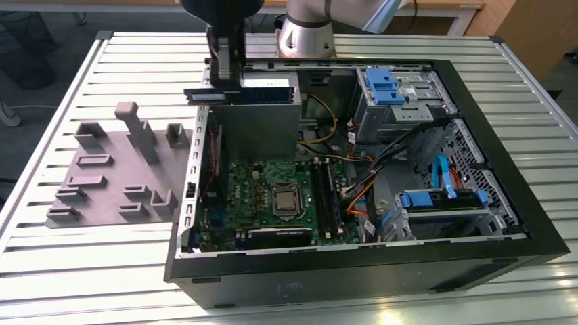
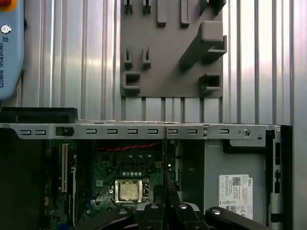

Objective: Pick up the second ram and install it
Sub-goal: 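Pick up the second ram and move it above second insertion slot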

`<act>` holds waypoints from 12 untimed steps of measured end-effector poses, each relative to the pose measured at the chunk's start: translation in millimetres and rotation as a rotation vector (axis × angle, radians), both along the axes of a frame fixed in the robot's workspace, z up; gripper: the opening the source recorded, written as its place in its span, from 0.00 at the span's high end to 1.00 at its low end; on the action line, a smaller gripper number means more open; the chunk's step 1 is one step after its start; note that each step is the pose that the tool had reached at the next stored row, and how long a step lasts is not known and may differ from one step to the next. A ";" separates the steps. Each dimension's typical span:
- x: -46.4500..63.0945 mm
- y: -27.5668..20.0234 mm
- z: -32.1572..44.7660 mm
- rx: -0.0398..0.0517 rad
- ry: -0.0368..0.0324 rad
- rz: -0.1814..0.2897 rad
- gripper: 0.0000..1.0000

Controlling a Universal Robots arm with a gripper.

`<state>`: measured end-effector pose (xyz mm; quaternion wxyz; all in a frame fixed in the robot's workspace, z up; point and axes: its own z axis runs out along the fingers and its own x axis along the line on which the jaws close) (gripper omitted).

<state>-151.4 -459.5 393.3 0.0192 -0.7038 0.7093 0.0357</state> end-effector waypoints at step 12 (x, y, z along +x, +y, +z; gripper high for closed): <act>54.3 0.0 0.0 -0.0001 0.0000 0.000 0.86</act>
